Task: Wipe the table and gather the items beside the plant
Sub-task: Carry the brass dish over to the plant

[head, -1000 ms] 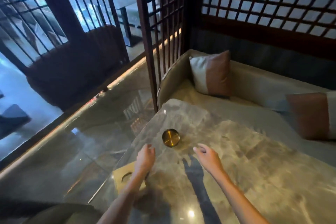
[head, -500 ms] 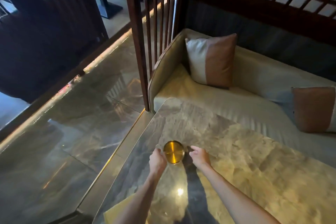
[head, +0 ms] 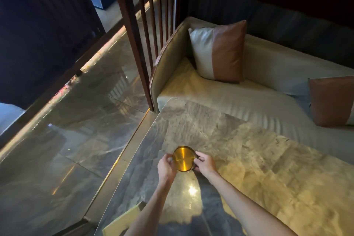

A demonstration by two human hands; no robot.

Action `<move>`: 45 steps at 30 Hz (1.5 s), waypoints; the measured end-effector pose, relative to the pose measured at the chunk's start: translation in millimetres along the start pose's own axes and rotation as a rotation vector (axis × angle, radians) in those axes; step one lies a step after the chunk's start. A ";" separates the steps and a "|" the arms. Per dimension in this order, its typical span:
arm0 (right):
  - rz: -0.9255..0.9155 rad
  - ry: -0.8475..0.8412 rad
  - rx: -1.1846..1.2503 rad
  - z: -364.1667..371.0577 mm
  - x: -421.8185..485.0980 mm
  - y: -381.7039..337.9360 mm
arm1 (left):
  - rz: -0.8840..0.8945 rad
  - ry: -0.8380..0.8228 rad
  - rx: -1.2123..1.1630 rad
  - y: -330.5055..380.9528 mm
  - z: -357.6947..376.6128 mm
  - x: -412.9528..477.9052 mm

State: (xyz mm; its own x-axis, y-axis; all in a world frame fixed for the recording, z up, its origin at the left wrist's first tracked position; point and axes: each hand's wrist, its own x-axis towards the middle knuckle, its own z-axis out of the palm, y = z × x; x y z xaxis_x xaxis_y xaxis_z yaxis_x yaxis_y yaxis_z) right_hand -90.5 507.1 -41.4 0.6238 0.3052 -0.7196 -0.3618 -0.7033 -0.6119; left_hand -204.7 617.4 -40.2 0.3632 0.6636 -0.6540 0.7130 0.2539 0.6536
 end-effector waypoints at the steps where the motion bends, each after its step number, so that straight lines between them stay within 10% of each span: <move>1: 0.003 0.001 0.036 -10.0 -5.3 3.7 | 0.006 -0.007 -0.012 1.2 5.1 -6.3; 27: -0.003 0.394 0.532 -439.8 -326.9 434.2 | 0.459 -0.546 0.367 -36.8 407.7 -474.7; 45: -0.013 0.648 0.910 -668.5 -250.1 425.9 | 0.600 -0.621 0.411 105.6 643.9 -498.6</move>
State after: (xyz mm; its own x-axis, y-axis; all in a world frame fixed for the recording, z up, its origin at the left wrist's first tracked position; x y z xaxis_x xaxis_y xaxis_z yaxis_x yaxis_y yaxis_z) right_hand 62.6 -297.9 97.5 0.7785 -0.2701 -0.5666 -0.5595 0.1108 -0.8214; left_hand 75.6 -139.8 109.6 0.9059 0.0810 -0.4156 0.4161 -0.3526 0.8382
